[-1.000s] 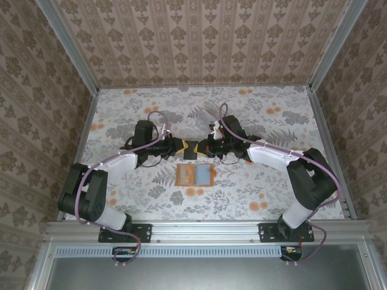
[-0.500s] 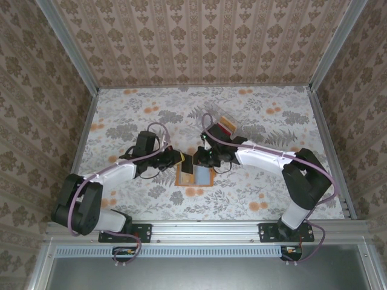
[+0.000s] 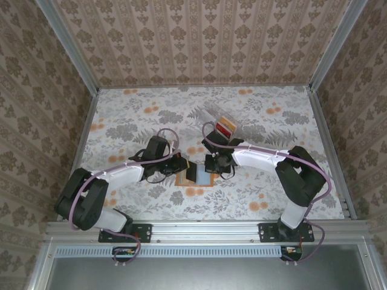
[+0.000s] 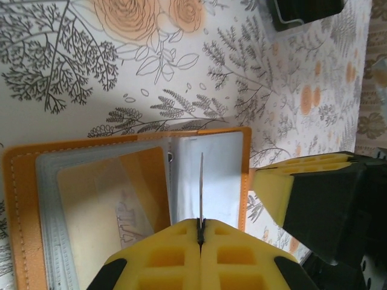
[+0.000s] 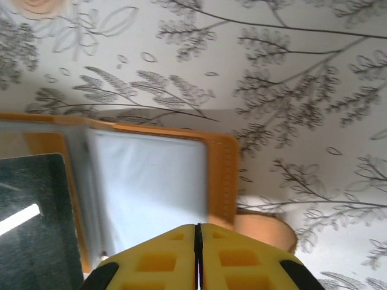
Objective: Put the credit cards into the card holder
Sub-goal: Insert the credit card into the card slot.
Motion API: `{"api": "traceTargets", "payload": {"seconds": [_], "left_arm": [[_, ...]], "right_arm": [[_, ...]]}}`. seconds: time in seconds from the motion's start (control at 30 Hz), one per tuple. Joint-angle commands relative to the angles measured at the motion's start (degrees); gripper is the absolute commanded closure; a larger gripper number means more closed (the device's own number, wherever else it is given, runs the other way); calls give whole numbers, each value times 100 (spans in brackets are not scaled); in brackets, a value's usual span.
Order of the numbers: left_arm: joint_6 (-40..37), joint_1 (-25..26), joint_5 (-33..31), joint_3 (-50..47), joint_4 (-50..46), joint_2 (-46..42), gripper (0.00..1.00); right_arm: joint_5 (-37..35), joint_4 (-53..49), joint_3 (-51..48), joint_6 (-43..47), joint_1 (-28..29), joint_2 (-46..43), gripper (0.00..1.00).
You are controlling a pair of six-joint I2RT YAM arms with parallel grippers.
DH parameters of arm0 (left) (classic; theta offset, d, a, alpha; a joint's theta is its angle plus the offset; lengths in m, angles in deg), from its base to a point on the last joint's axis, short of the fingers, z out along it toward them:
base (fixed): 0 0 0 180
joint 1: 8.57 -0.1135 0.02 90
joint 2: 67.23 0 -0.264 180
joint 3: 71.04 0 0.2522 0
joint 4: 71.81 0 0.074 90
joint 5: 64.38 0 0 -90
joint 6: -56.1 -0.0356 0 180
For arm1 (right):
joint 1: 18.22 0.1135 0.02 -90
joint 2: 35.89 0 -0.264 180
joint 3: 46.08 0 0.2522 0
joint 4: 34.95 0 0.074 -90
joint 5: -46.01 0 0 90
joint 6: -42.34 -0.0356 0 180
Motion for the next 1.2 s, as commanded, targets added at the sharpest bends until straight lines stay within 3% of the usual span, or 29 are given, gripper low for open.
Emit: {"api": "traceTargets", "payload": {"seconds": [0.0, 0.7, 1.17], "left_arm": [[-148, 77, -78, 68, 116, 142, 100], [107, 271, -170, 33, 632, 686, 100], [162, 307, 114, 149, 862, 949, 96]], "right_arm": [[-409, -453, -89, 80, -23, 144, 90], [-344, -199, -422, -14, -23, 398, 93], [-299, 16, -408, -36, -24, 552, 93]]}}
